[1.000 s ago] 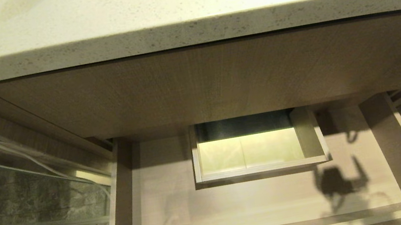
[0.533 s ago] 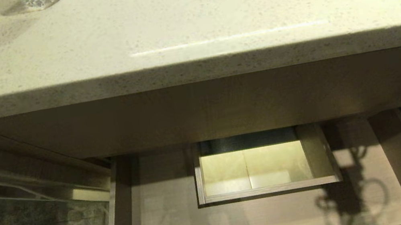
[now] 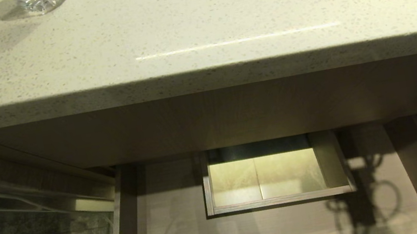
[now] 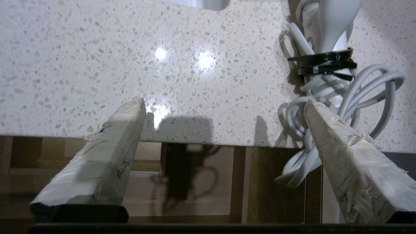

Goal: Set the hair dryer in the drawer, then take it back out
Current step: Pick up the hairdryer

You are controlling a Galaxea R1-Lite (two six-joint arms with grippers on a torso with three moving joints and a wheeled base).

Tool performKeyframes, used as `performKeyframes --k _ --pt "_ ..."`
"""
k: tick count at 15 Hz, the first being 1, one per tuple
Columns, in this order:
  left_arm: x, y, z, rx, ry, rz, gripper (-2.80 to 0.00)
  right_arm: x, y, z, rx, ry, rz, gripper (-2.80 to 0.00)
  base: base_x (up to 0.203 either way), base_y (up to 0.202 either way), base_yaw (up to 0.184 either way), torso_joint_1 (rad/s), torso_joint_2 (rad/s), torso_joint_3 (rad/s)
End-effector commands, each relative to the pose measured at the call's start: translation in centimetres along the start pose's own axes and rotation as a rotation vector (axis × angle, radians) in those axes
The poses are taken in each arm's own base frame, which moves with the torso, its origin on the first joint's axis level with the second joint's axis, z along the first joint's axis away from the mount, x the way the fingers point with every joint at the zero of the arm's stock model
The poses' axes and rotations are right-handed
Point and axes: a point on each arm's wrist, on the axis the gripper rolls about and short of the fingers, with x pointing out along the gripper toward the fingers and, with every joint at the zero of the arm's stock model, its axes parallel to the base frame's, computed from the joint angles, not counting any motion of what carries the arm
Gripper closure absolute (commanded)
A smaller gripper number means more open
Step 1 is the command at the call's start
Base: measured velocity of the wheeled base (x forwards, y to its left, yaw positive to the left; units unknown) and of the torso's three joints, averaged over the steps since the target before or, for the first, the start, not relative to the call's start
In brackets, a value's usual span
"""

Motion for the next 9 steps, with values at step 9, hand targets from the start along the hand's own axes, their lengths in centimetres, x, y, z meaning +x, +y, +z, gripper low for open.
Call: performKeyframes --k 9 --pt "0.0 0.0 0.0 0.0 0.0 0.001 0.0 6.1 -0.9 1.8 -0.066 -0.007 -0.297 -2.8 0.0 0.0 0.0 0.0 0.0 0.0"
